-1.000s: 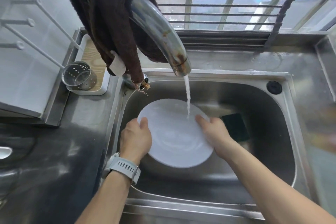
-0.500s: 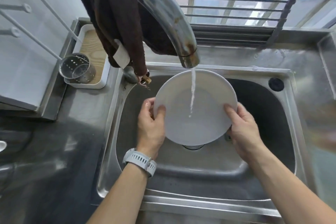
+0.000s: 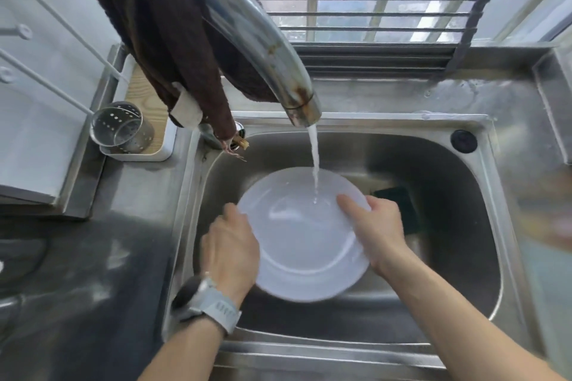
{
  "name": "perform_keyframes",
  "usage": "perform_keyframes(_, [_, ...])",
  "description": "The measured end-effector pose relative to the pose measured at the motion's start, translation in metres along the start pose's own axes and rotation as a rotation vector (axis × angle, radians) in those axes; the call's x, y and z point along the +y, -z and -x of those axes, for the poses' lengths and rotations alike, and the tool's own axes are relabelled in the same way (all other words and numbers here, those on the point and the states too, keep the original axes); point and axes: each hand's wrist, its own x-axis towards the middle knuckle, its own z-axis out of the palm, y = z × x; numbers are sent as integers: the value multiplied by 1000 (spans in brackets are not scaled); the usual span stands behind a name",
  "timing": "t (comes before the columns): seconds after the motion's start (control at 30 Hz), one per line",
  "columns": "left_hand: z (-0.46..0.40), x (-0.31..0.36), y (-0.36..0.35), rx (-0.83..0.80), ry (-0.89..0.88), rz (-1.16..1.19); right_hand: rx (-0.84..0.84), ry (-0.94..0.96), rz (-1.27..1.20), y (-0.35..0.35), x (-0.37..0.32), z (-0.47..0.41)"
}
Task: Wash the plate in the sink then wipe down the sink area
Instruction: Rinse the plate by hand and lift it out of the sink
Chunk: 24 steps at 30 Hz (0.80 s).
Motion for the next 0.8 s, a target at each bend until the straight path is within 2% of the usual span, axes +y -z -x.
perform_keyframes(0.07, [3, 9, -14, -58, -112, -118, 48, 50, 28, 9, -1, 6])
perform_keyframes(0.13, [6, 24, -22, -104, -252, -124, 74, 69, -6, 14, -1, 10])
perform_keyframes(0.27, [24, 50, -36, -249, -655, -77, 84, 70, -41, 17, 3, 10])
perform_keyframes(0.33, [9, 40, -41, -208, -665, -96, 81, 75, -41, 18, 5, 9])
perform_keyframes(0.4, [-4, 32, -43, -112, -573, -194, 89, 78, -48, 20, 8, 9])
perform_keyframes(0.43, [-2, 33, -45, -112, -567, -191, 93, 78, -47, 18, 9, 8])
perform_keyframes(0.53, [18, 44, -54, -225, -704, -89, 94, 109, -44, 11, 12, 6])
perform_keyframes(0.57, [15, 40, -57, -210, -710, -95, 89, 118, -39, 10, 13, 5])
perform_keyframes(0.67, [-8, 25, -57, -53, -562, -212, 95, 106, -36, 11, 17, 2])
perform_keyframes(0.7, [-8, 27, -59, -62, -555, -192, 90, 92, -37, 9, 20, 2])
perform_keyframes(0.8, [2, 52, -62, -160, -729, -96, 61, 67, -50, -2, 23, 3])
